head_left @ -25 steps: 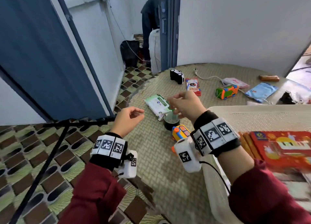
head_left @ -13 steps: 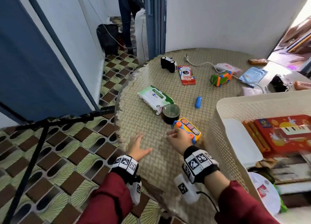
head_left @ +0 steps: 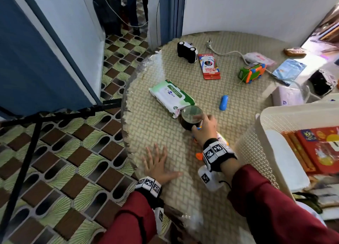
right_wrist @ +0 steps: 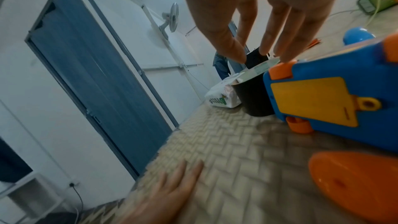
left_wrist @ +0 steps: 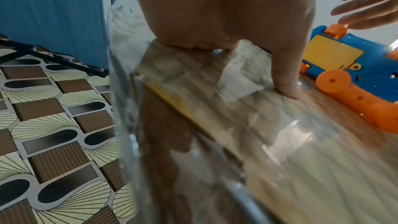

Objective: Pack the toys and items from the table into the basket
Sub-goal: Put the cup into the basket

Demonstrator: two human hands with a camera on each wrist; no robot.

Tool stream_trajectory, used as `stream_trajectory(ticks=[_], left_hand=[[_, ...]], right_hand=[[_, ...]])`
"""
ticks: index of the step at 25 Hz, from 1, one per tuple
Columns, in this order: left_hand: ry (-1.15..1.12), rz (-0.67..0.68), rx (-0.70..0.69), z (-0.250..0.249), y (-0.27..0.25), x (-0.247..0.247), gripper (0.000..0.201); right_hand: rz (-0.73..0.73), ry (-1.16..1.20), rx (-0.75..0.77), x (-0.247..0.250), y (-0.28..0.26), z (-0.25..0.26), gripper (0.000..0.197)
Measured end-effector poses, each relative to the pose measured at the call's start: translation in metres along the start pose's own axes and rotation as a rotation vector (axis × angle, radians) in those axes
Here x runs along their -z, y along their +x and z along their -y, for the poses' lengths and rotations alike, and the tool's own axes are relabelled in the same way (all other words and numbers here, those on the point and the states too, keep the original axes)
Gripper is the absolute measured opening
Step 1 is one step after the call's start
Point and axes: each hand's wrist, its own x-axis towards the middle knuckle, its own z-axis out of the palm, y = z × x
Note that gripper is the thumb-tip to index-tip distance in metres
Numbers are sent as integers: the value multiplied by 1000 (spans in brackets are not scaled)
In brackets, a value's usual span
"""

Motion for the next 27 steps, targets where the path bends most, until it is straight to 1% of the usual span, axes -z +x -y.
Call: stream_trajectory(ticks=[2,4,5,7,9,11,13,17,19,22,23,24,26,27], left_hand=[[19,14,-10,1,0,0,126],[20,17,-17,3,1,0,124],[21,18,-14,5,2,0,123],[21,26,-1,4,3,0,124],[26,39,5,3,3,1,128],[23,41,0,3,3,2,135],[31,39,-5,2,3,2,135],[41,26,-17,4,3,1,124],[42,18,-16,4,2,1,121],[26,60,12,3,1,9,119],[-4,50,23,0,0,14,113],[-55,14,44,-4,-2,21,102],[-252,-121,91,-16,-8,37,73],[-381,-188,105,-27,-14,43,62]], right_hand=[[12,-182,39,-3,15,6,54],[93,-314,55,-7,28,8,74],[148,-311,49,-9,33,7,83],[230,-205,25,-15,42,4,94],[236,-134,3,-24,47,0,94],[197,-114,-21,-30,50,-1,92],[171,-112,-35,-29,51,2,93],[37,-60,5,-14,49,17,93],[8,-31,16,-3,46,27,93],[-22,63,26,24,36,52,89],[-38,105,34,36,33,62,87],[-52,141,48,48,30,72,86],[-67,190,73,73,23,91,85],[-66,213,94,88,19,99,85]])
